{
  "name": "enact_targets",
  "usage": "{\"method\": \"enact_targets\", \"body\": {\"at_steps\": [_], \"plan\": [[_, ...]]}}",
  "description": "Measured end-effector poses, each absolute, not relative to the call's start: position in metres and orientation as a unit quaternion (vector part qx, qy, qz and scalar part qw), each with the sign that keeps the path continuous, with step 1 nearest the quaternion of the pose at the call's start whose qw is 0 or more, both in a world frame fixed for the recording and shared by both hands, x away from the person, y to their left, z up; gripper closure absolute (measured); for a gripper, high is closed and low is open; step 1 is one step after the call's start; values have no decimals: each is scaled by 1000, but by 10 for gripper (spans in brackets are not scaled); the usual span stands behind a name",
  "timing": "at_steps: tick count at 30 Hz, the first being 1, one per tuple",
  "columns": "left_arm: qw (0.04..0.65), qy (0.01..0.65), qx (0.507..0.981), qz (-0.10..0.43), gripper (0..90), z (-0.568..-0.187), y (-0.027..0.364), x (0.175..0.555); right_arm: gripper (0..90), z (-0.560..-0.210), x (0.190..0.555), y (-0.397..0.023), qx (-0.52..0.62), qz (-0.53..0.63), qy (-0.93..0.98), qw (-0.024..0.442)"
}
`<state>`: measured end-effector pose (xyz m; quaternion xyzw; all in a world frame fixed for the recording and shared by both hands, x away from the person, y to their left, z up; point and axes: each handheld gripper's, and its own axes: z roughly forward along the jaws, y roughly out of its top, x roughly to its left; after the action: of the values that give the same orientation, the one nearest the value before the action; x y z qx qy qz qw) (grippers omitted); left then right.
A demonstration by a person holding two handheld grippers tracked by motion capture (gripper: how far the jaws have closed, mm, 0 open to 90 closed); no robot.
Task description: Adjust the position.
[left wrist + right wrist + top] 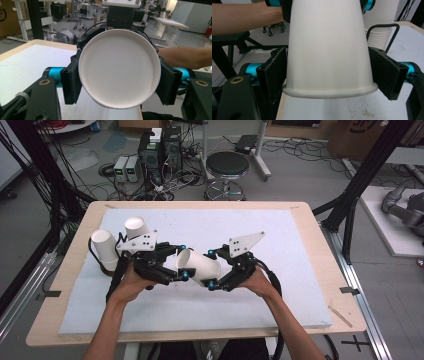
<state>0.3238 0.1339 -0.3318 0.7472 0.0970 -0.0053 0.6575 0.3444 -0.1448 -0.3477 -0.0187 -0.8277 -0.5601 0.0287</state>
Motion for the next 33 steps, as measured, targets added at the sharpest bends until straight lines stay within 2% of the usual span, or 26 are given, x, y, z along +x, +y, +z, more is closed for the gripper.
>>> {"method": "enact_targets", "body": {"at_steps": [3, 8, 26, 33], "plan": [[654, 96, 750, -4, 329, -332, 133, 324, 205, -351, 345, -145, -21, -559, -828, 28], [655, 97, 749, -5, 338, -332, 134, 324, 263, -350, 344, -146, -14, -560, -828, 26], [650, 99, 754, -3, 335, -333, 132, 325, 318, -348, 344, -151, -20, -560, -828, 25], [642, 104, 760, 1, 274, -335, 131, 326, 329, -347, 346, -153, -22, -567, -823, 27]]}}
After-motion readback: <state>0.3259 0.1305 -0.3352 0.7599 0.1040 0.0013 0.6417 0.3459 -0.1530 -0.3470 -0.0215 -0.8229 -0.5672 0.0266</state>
